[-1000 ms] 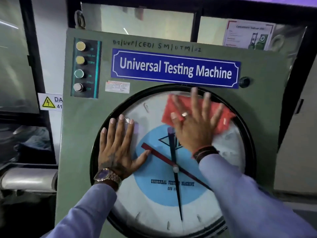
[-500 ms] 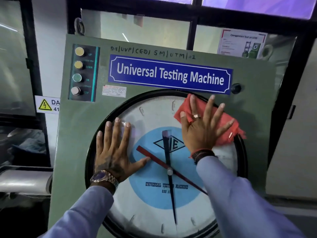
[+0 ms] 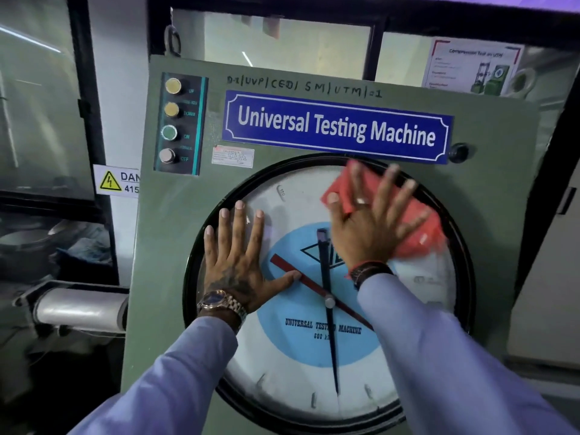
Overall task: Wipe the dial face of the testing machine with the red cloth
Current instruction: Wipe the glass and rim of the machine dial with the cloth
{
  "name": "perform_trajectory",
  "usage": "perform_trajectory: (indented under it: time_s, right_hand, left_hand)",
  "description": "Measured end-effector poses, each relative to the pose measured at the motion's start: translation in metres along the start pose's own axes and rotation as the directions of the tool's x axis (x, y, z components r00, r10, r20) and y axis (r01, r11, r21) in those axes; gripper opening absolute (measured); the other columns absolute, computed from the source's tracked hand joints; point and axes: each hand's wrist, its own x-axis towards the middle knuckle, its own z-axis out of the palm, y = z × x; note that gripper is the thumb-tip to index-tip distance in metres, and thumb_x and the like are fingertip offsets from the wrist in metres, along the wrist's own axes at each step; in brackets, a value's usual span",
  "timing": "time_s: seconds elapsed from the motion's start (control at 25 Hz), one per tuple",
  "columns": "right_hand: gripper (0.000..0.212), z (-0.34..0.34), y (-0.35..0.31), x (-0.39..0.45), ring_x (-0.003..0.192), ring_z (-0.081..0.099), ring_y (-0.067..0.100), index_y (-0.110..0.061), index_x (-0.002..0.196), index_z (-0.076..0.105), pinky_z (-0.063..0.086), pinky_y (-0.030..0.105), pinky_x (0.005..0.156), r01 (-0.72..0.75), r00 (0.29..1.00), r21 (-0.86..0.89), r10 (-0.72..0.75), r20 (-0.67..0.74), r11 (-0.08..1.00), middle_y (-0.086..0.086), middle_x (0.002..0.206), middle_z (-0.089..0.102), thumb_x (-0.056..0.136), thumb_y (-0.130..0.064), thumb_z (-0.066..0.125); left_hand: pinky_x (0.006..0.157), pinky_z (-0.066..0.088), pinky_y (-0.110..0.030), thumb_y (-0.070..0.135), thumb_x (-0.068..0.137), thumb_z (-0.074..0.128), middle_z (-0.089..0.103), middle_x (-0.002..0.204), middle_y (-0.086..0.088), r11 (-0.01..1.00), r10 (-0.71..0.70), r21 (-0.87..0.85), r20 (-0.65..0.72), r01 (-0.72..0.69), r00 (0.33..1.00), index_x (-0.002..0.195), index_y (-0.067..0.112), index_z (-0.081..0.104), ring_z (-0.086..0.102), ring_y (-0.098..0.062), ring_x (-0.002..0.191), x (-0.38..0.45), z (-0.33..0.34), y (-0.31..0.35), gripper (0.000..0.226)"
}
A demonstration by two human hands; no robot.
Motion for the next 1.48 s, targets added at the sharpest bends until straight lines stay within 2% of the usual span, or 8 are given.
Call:
perform_trajectory:
  time_s: [0.08, 0.16, 0.36, 0.52, 0.72, 1.0, 1.32, 1.48]
  right_hand:
    - [0.074, 0.005, -0.033, -0.004, 0.163, 0.003, 0.042, -0.057, 0.164, 0.014, 0.000, 0.083, 0.117, 0.360, 0.931, -0.023, -0.358, 0.065, 0.933, 0.003, 0.180, 0.005, 0.096, -0.083, 0.030]
    - [0.075, 0.005, -0.011, 0.006, 0.164, 0.003, 0.041, -0.058, 0.164, 0.014, 0.003, 0.083, 0.117, 0.441, 0.897, -0.060, -0.436, 0.075, 0.896, 0.002, 0.180, 0.005, 0.095, -0.084, 0.031]
    - [0.075, -0.004, 0.036, 0.008, 0.162, 0.006, 0.046, -0.052, 0.166, 0.016, 0.009, 0.087, 0.114, -0.166, 0.984, 0.004, 0.166, -0.069, 0.986, 0.009, 0.179, 0.009, 0.098, -0.082, 0.024]
    - [0.077, 0.003, -0.005, 0.017, 0.164, 0.007, 0.039, -0.048, 0.167, 0.014, 0.000, 0.080, 0.120, 0.406, 0.914, -0.071, -0.406, 0.017, 0.911, 0.005, 0.180, 0.009, 0.100, -0.078, 0.038]
    - [0.067, -0.008, 0.036, 0.058, 0.163, 0.011, 0.041, -0.048, 0.166, 0.024, 0.011, 0.084, 0.116, -0.104, 0.979, 0.094, 0.119, -0.166, 0.990, 0.006, 0.179, 0.015, 0.103, -0.055, 0.046]
    - [0.049, 0.010, -0.117, 0.044, 0.160, 0.025, 0.037, -0.045, 0.125, 0.074, 0.001, 0.081, 0.119, 0.584, 0.810, 0.069, -0.586, 0.023, 0.809, -0.004, 0.153, 0.060, 0.097, -0.070, 0.043]
    - [0.049, -0.009, -0.035, 0.070, 0.161, 0.016, 0.041, -0.046, 0.136, 0.066, 0.008, 0.081, 0.119, 0.309, 0.951, -0.055, -0.309, 0.025, 0.949, 0.005, 0.166, 0.042, 0.103, -0.067, 0.036]
    - [0.052, 0.015, -0.099, 0.038, 0.163, 0.007, 0.044, -0.059, 0.154, 0.041, 0.003, 0.082, 0.118, 0.681, 0.732, -0.034, -0.681, 0.009, 0.732, 0.003, 0.177, 0.023, 0.103, -0.069, 0.042]
  left_hand:
    - [0.133, 0.000, -0.066, 0.106, 0.069, 0.041, -0.010, 0.182, -0.011, 1.000, -0.005, -0.007, -0.005, 0.005, 1.000, 0.173, 0.025, 0.000, -0.013, -0.037, 0.167, -0.002, 0.000, 0.000, 0.139]
    - [0.133, 0.000, -0.066, 0.106, 0.069, 0.041, -0.008, 0.182, -0.011, 1.000, -0.012, -0.024, -0.006, 0.011, 1.000, 0.173, 0.025, 0.001, -0.011, -0.037, 0.167, -0.002, -0.002, 0.000, 0.138]
    - [0.133, -0.002, -0.066, 0.106, 0.067, 0.041, -0.012, 0.182, -0.010, 0.999, -0.027, -0.026, 0.010, 0.027, 1.000, 0.173, 0.025, -0.001, -0.013, -0.038, 0.167, -0.003, -0.001, 0.003, 0.139]
    - [0.133, -0.002, -0.066, 0.107, 0.067, 0.040, -0.014, 0.182, -0.009, 0.999, -0.021, -0.030, 0.003, 0.021, 1.000, 0.173, 0.026, -0.002, -0.014, -0.038, 0.167, -0.003, 0.001, 0.001, 0.139]
    - [0.132, 0.003, -0.068, 0.106, 0.070, 0.040, -0.006, 0.182, -0.012, 0.999, 0.009, -0.030, -0.047, -0.011, 0.999, 0.173, 0.026, 0.002, -0.007, -0.039, 0.168, -0.005, 0.008, -0.002, 0.136]
    - [0.132, 0.006, -0.067, 0.104, 0.075, 0.039, 0.003, 0.182, -0.013, 1.000, 0.015, -0.015, -0.100, -0.016, 0.995, 0.173, 0.023, 0.010, -0.002, -0.036, 0.169, -0.004, 0.013, -0.005, 0.130]
    - [0.133, 0.003, -0.066, 0.104, 0.073, 0.042, 0.000, 0.182, -0.014, 1.000, -0.008, -0.002, -0.069, 0.008, 0.998, 0.173, 0.022, 0.010, -0.005, -0.038, 0.168, -0.006, 0.010, -0.001, 0.133]
    - [0.133, 0.006, -0.066, 0.105, 0.072, 0.043, 0.007, 0.181, -0.018, 1.000, -0.001, -0.027, -0.088, -0.002, 0.996, 0.173, 0.020, 0.017, 0.000, -0.040, 0.168, -0.019, 0.015, -0.003, 0.134]
